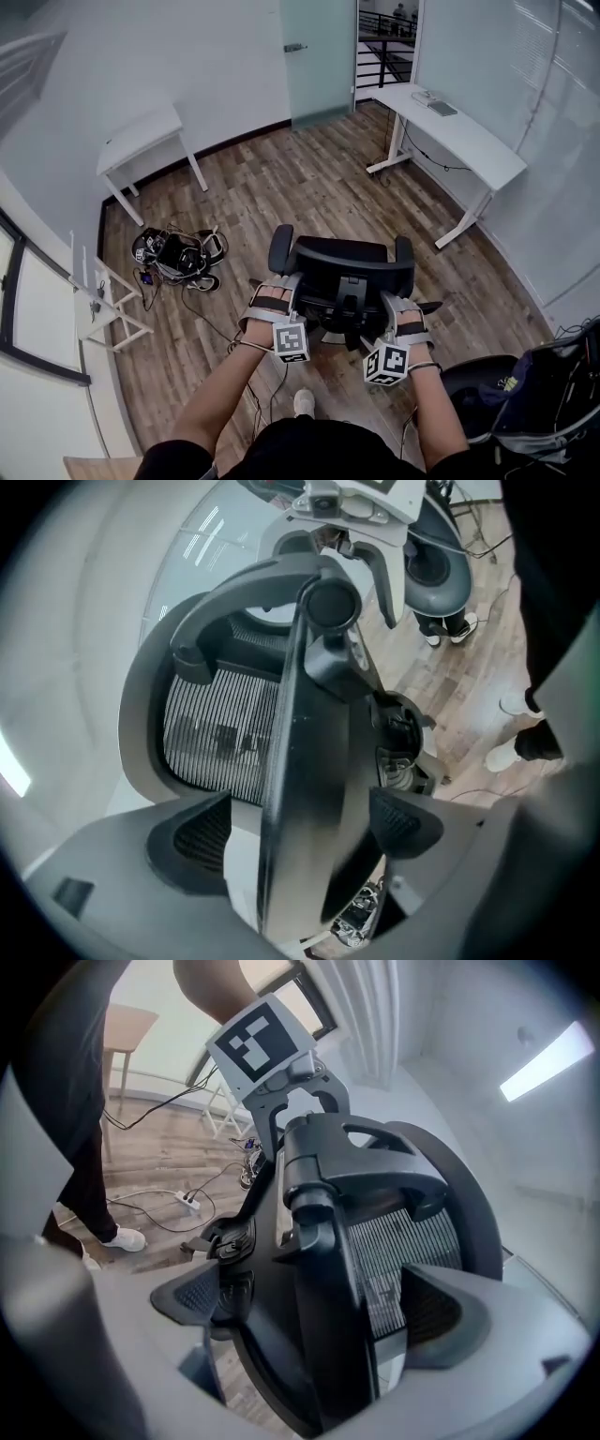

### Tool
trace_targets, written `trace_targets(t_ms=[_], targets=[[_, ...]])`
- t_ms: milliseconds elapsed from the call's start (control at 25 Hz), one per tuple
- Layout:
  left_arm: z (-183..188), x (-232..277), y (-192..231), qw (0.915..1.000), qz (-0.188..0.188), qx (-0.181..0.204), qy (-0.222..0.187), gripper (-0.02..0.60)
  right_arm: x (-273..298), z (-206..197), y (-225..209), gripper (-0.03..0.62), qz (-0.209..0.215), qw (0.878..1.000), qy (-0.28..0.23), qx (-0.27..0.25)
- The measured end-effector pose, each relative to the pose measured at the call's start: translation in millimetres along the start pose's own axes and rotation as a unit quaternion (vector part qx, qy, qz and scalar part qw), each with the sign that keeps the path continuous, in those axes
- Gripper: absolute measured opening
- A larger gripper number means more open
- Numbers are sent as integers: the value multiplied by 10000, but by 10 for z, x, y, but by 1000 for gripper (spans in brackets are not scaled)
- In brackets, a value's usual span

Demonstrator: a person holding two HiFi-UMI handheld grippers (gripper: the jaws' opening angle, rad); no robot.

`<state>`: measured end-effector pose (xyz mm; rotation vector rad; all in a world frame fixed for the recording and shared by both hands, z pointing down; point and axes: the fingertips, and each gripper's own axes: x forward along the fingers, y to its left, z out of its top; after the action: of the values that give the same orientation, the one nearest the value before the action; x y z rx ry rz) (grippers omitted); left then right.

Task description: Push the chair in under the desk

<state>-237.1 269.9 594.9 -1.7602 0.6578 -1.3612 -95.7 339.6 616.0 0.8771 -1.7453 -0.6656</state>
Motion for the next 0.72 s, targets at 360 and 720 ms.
trace_targets(t_ms=[360,720], targets=[[-157,256,-81,9994,-298,-66,185,466,259,-310,95,586,159,9947,869,-523],[-133,327,-67,9996,-199,72,192,466,359,-464,146,584,159,9901,1174,-759]])
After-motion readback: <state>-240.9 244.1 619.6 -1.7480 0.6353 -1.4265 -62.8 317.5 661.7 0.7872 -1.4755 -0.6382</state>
